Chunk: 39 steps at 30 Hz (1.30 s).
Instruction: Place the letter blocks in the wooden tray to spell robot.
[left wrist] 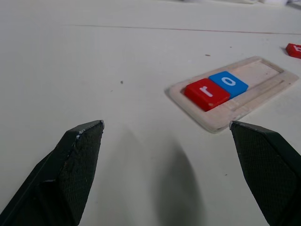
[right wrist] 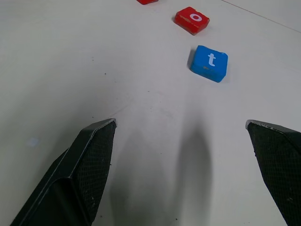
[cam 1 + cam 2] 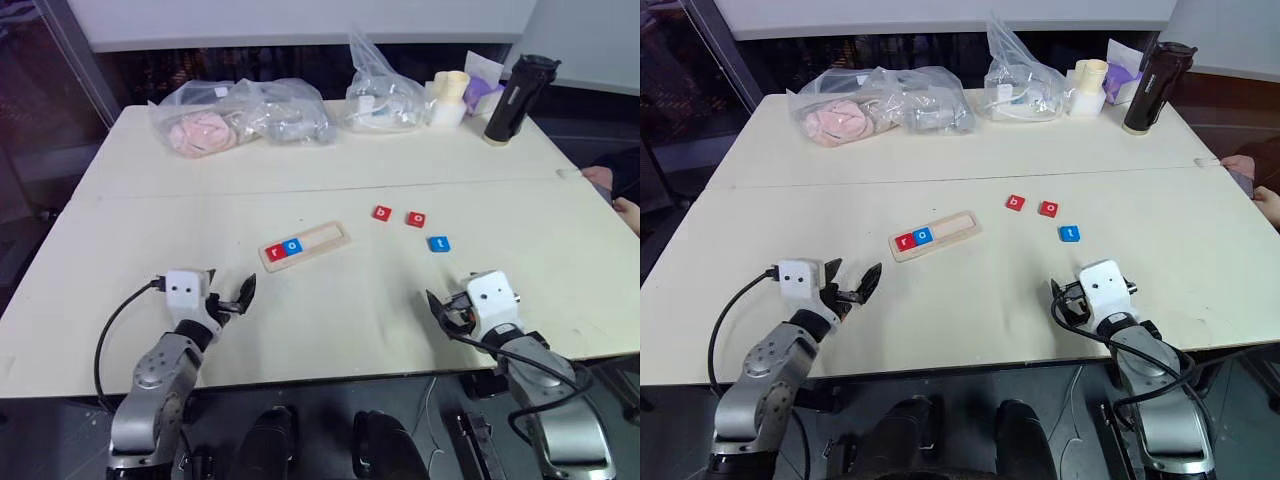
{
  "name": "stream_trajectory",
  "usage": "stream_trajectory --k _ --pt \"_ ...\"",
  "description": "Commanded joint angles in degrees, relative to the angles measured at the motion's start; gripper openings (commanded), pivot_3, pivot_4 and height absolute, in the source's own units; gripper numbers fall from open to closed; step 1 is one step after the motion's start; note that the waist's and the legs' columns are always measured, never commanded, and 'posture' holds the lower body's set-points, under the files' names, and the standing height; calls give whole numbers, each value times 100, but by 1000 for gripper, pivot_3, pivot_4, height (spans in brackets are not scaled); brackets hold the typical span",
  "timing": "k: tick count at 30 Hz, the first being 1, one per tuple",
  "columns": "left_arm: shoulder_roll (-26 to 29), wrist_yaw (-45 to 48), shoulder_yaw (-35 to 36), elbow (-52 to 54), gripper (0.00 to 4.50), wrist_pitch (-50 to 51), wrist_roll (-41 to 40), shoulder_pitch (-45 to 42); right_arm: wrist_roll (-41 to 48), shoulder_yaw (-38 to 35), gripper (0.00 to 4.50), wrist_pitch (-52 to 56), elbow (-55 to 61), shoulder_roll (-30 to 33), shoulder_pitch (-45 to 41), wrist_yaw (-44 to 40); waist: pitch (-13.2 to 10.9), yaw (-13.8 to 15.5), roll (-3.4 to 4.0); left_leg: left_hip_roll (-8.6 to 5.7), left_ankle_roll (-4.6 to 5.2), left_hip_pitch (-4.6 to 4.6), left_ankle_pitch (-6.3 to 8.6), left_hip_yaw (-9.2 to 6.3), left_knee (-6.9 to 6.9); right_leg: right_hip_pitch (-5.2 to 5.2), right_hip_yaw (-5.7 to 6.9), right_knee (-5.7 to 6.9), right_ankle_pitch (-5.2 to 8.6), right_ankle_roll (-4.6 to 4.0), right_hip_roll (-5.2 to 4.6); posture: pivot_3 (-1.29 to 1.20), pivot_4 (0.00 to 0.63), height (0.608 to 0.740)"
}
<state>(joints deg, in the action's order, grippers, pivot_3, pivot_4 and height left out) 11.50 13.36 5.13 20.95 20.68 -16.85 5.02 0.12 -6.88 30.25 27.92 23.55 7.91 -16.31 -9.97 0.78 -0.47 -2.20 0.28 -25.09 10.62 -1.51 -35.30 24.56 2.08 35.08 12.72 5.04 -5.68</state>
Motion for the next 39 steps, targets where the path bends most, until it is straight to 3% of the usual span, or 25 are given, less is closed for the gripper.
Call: stream_trajectory --k 1,23,28,33,36,39 --pt "-51 83 -27 105 4500 -261 -8 79 -26 -28 4462 -134 51 -22 -19 42 0 -5 0 0 0 0 0 0 0 0 0 0 0 0 0 0 150 725" --pt "203 601 8 -111 4500 -425 -16 -31 -71 87 4462 -266 -96 -27 -156 68 0 0 0 0 0 0 0 0 -1 0 0 0 2 4 -1 0 150 725" --pt "940 1536 294 -611 4500 -439 -349 -568 2 145 4462 -207 -140 7 -352 -44 0 -3 1 2 0 0 0 -2 -1 0 3 0 2 3 1 0 150 725" --pt "1895 2918 224 -1486 4500 -303 -690 -1259 388 135 4462 30 58 335 -499 -701 0 -7 3 2 0 0 0 1 -1 2 10 -1 -5 -9 0 0 150 725" --pt "2505 4145 -100 -2462 4500 -192 -678 -2056 937 141 4462 246 409 995 -580 -1711 -5 10 7 0 4 -10 -2 1 -2 8 13 -4 -13 -21 1 0 150 725" --pt "2756 5123 -542 -3641 4500 -650 -340 -2885 1527 13 4462 627 768 1624 -672 -2432 -6 7 5 0 15 -17 -9 -1 -14 10 21 0 -12 -20 5 0 150 725"
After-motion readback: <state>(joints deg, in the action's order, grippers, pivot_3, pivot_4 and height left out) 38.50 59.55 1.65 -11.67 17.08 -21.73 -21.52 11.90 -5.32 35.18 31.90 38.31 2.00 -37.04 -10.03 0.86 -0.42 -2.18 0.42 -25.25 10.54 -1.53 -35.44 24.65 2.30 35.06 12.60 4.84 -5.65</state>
